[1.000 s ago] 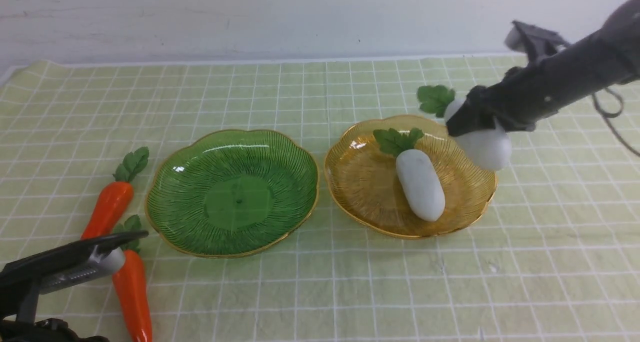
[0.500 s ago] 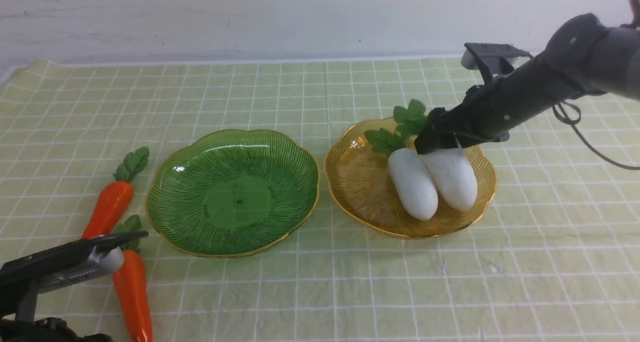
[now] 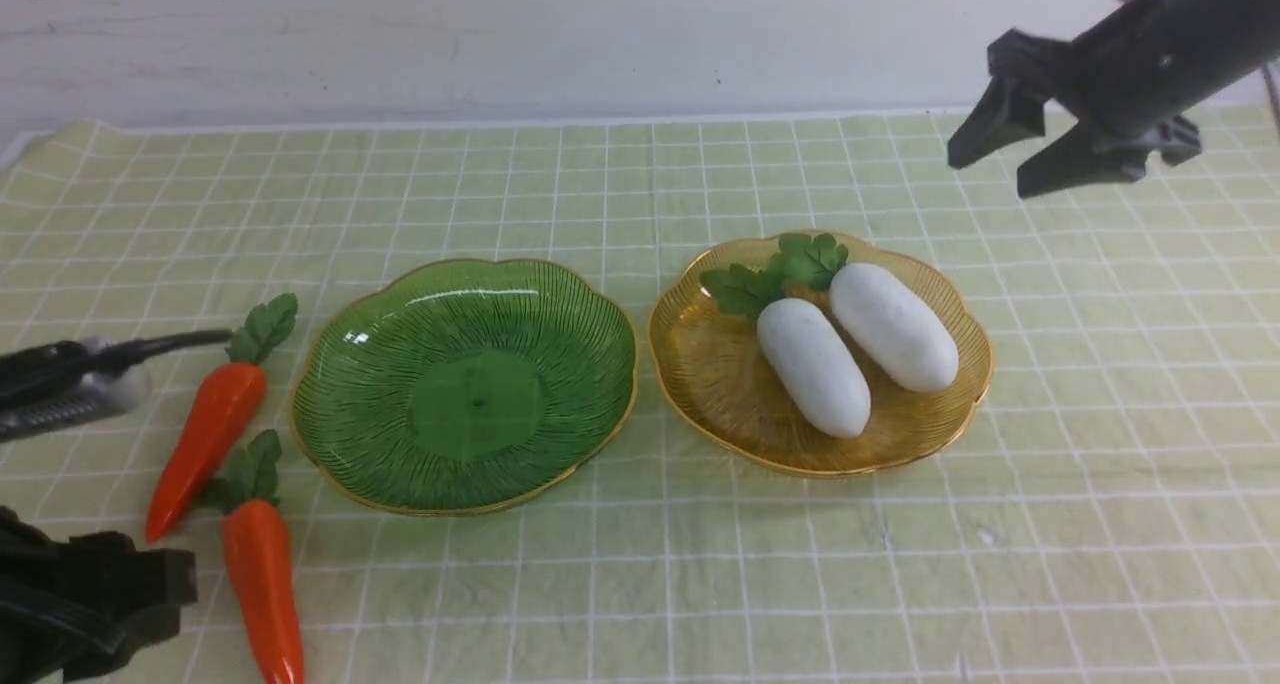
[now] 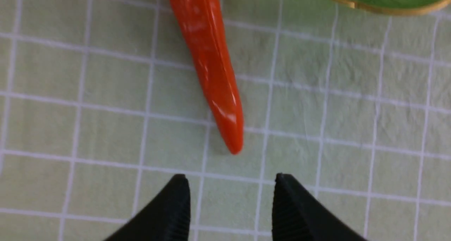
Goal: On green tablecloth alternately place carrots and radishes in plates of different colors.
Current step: 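Place the white radish on the plate, then pick up the carrot and put it on the nearest plate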
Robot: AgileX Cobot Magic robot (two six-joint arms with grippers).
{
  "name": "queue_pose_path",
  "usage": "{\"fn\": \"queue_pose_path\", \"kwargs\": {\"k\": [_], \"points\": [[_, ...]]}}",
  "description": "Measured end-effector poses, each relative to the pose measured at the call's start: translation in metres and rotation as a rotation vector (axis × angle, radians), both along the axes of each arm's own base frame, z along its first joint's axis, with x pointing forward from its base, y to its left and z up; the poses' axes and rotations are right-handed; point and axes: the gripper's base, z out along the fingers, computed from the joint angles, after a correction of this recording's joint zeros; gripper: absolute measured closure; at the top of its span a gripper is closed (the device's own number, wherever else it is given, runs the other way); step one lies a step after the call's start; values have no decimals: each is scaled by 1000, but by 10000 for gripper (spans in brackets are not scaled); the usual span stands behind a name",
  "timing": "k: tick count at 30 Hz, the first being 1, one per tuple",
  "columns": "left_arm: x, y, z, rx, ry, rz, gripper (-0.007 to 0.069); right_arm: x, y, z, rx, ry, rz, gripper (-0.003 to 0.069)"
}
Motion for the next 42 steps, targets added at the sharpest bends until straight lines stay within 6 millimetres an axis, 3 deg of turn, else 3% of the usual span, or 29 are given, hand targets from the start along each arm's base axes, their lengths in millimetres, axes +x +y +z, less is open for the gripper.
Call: {"fn": "queue_pose_path", "kwargs": {"k": [3,4,6,11,15,16,23,29,34,35,38,42], "points": [[1,1,2,11,-8,9,327,-11,1,18,-32,-22,-5,421],[2,1,2,11,-7,9,327,-14,1,20,-35,-25,-4,431],[6,1,-1,10,-15,13,327,-34,0,36,-93,-51,2,549],[26,1,-13,15,2,13,324,-82,-5,61,-174,-90,14,658],[47,0,-33,20,61,16,292,-128,-7,72,-200,-112,32,671],[55,0,-44,21,98,20,276,-148,-7,74,-207,-123,44,672],[83,-1,-83,23,172,35,261,-205,-7,49,-215,-64,71,673],[100,-5,-110,-37,183,94,261,-223,-7,23,-214,12,95,673],[102,-7,-120,-73,220,130,284,-224,-3,16,-185,20,123,673],[102,-7,-120,-74,222,130,288,-224,-3,16,-186,19,126,673],[102,-7,-117,-79,224,132,399,-224,-2,17,-186,-1,164,673],[97,-8,-92,-75,247,97,405,-224,-1,17,-184,-11,180,673]]}}
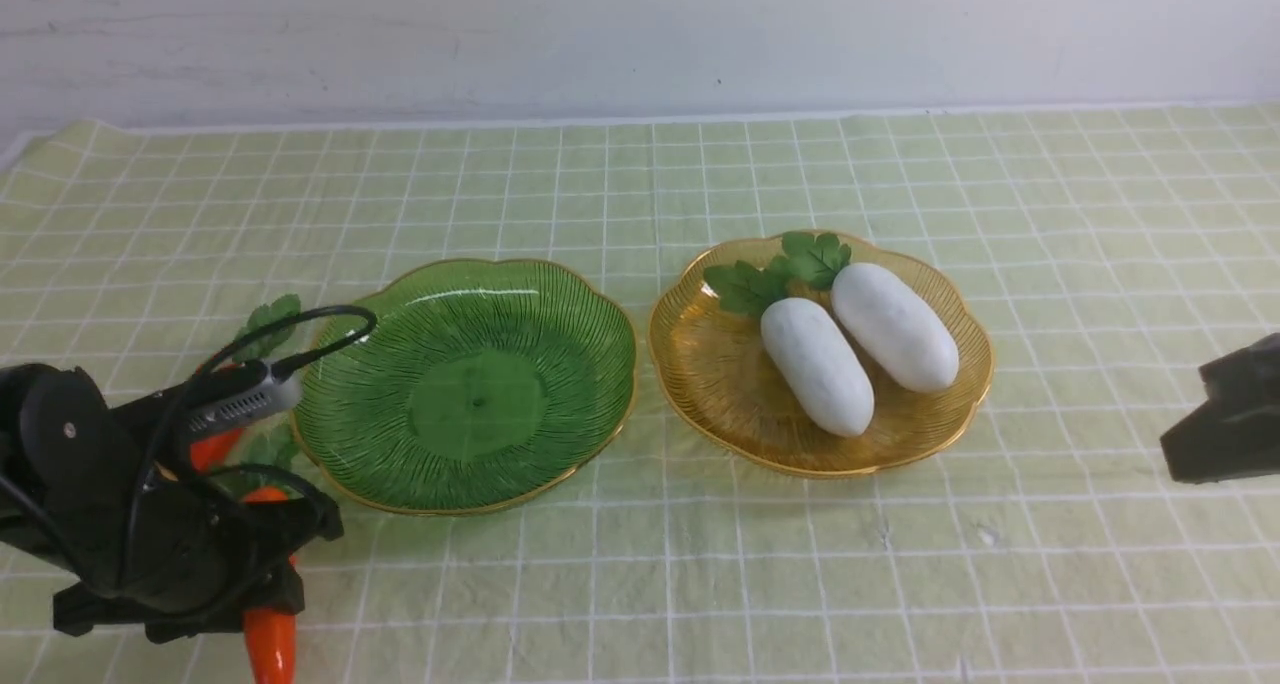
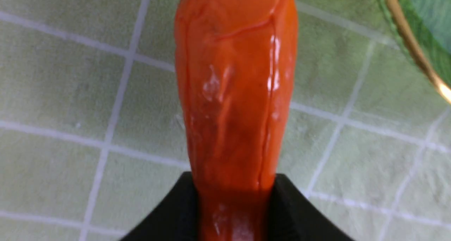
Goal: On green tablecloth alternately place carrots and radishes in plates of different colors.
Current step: 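Pick up the carrot and put it on the nearest plate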
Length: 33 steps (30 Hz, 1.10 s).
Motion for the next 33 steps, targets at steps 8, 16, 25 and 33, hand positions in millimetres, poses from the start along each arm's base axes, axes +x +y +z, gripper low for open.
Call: {"fn": "queue_pose_path", "kwargs": {"k": [8,16,25,33], "points": [[8,-2,104,10,18,-97,405,0,0,0,4,-5,3,673],[77,-47,118,24,-73,-233,405,1,1,1,13,-13,-1,673],[141,-89,73,107,-54,-343,223,4,0,2,7,-43,-15,673],[161,-75,110,265,-122,-353,20,4,0,2,5,-43,-15,673]]}}
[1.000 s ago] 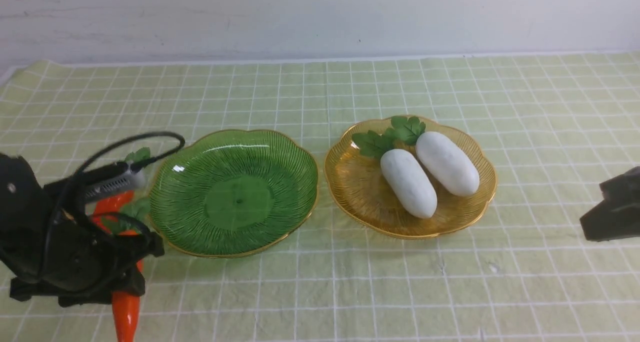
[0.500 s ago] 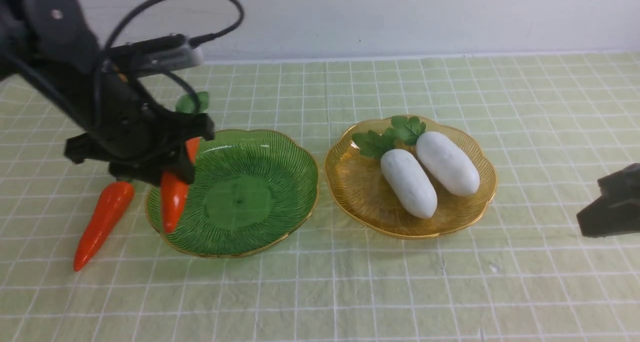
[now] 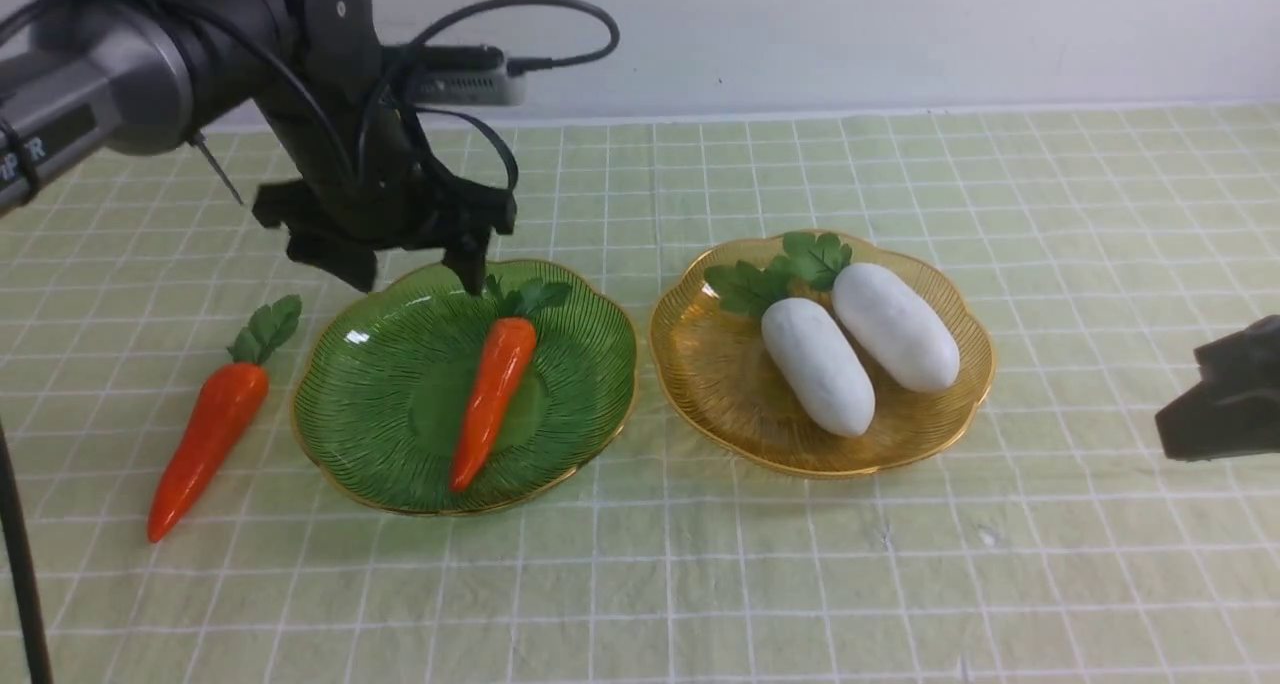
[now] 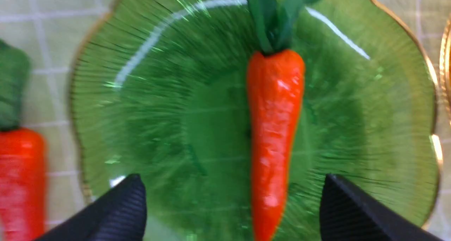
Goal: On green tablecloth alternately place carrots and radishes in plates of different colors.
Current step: 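Pick up the carrot and put it on the nearest plate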
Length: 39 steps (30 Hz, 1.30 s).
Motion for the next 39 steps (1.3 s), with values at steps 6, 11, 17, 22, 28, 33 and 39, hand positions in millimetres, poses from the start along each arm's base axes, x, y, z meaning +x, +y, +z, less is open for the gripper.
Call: {"fn": "queue_pose_path", "kwargs": {"k": [6,11,17,22,28,33,39], "points": [[6,58,6,206,29,107,46,0,0,0,0,0,0,673],[21,103,-35,134,149,210,56,0,0,0,-4,-2,7,673],[34,111,-90,105,284,190,56,0,0,0,-7,-4,14,673],[38,115,-110,158,324,181,56,0,0,0,-8,-5,16,673],[39,118,-117,169,338,181,77,0,0,0,-8,-5,16,673],[39,117,-121,165,346,181,163,0,0,0,-8,-5,16,673],[41,117,-127,165,357,180,324,0,0,0,-8,-5,16,673]]}}
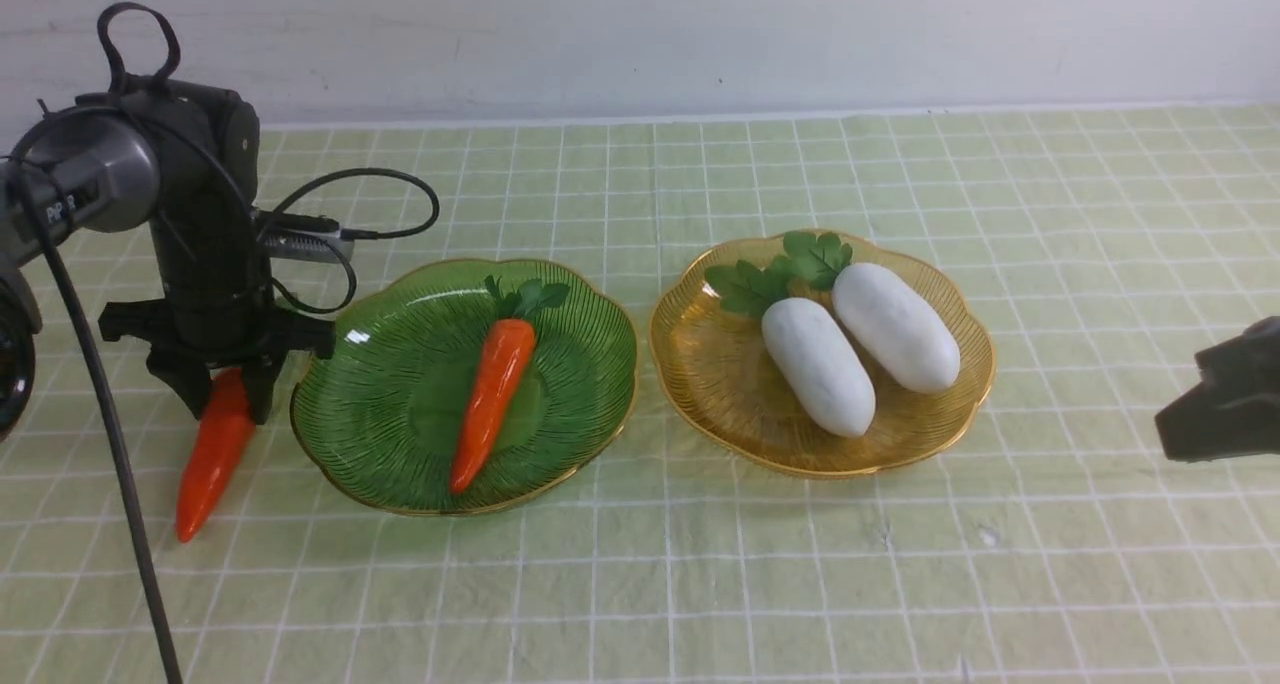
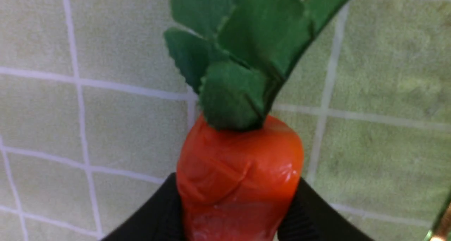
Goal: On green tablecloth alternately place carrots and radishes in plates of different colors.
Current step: 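Pick up the carrot and put it on the nearest plate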
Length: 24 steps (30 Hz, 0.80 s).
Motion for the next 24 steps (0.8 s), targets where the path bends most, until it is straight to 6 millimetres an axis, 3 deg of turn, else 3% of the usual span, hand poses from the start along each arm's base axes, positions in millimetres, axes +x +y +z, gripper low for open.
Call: {"fn": "queue_pose_path", "kwargs": {"k": [7,11,16,21,24], "points": [[-9,-2,57,-25,-128,10,324,0,0,0,0,0,0,673],[-17,-23,83,-216,-186,32,324,0,0,0,4,-3,-1,673],[-15,-60,72,-330,-151,-23,324,1,1,1,18,-15,-7,673],[-13,-92,58,-311,-136,-93,324,2,1,1,14,-24,8,673],[-12,-106,54,-257,-156,-157,286,0,2,1,-5,-30,58,673]]}}
